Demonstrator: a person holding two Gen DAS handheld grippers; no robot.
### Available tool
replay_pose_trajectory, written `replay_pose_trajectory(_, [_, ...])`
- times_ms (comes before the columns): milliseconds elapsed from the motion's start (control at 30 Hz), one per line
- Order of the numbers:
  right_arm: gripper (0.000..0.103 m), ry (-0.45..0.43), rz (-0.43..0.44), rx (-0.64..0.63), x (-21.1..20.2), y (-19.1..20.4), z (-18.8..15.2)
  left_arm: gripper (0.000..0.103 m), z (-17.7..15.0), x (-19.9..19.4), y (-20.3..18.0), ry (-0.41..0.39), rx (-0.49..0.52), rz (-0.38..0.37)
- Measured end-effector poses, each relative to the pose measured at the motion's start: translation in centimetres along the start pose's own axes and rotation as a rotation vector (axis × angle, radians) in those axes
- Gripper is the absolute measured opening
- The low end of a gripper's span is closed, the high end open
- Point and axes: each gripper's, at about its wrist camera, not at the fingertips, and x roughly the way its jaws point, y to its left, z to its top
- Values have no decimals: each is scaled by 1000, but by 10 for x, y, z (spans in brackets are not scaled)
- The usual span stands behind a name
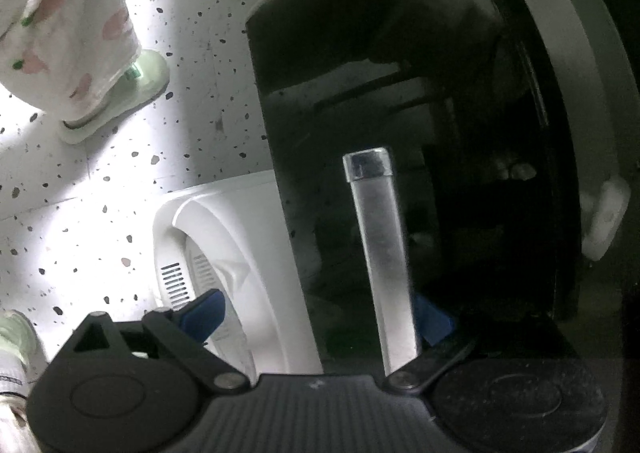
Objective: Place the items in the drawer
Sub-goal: 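Close the right gripper on the silver bar handle of the drawer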
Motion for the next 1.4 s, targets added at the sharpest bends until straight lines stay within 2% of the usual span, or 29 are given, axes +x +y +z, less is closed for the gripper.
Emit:
replay_pose_trajectory(500, [103,34,-39,-73,3,11,0,99,2,2,4,12,-16,10])
replay_pose_trajectory(1400, [103,30,-52,-132,-4,23,-4,99,2,7,11,26,-25,15])
